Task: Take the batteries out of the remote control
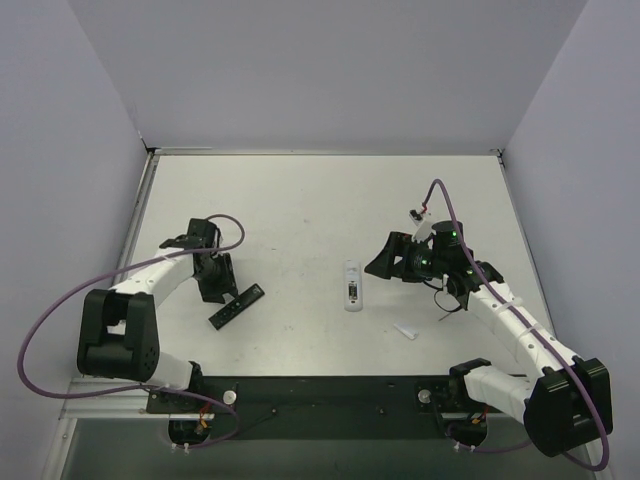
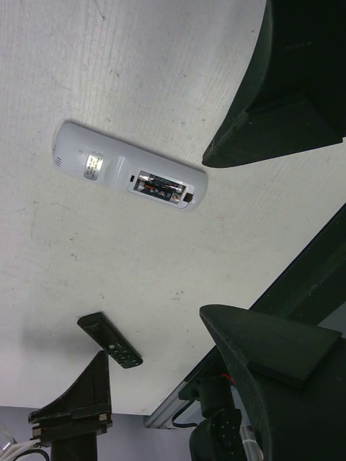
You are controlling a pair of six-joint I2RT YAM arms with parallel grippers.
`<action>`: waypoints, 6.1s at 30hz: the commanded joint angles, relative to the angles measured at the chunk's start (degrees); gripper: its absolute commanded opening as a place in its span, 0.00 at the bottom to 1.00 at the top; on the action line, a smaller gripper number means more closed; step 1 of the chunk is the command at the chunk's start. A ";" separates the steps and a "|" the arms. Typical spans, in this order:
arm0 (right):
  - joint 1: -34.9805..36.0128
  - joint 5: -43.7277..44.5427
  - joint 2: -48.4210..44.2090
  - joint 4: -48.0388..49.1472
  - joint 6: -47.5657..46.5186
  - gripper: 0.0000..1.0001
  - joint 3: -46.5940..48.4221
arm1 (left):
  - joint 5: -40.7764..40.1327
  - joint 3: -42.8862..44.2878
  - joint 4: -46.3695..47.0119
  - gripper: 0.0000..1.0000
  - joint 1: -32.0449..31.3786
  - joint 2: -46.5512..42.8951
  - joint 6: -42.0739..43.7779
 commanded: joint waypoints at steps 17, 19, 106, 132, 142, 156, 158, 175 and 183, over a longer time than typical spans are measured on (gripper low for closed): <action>-0.75 -1.07 -1.99 0.90 0.13 0.71 -0.60 | 0.44 14.16 -4.19 0.67 -16.22 4.56 28.98; -0.67 -1.07 -2.08 0.90 0.05 0.71 -0.60 | 0.17 15.40 -6.64 0.67 -16.39 7.63 31.10; 20.96 -20.58 25.34 73.14 21.66 0.39 -5.96 | 63.72 -2.97 75.79 0.00 -14.99 -1.58 -23.82; 19.55 -11.53 22.79 58.92 26.41 0.00 -5.44 | 52.30 2.30 51.99 0.82 -12.61 -7.64 -7.76; 16.39 2.52 20.24 27.98 31.86 0.00 2.91 | 19.72 0.11 30.78 0.72 -21.64 -22.57 11.16; 16.65 10.09 22.00 21.91 40.65 0.00 7.84 | 3.60 -2.35 33.42 0.73 -37.57 -15.13 9.22; 17.00 10.27 21.65 21.30 40.91 0.00 8.01 | 2.81 -2.27 34.38 0.72 -37.75 -14.33 9.57; 18.23 12.73 19.54 18.66 41.88 0.00 7.84 | 2.54 0.72 38.08 0.65 -39.07 -7.82 8.96; 18.93 14.40 18.75 17.95 43.02 0.00 7.22 | 3.42 1.95 41.15 0.67 -38.98 -5.98 6.24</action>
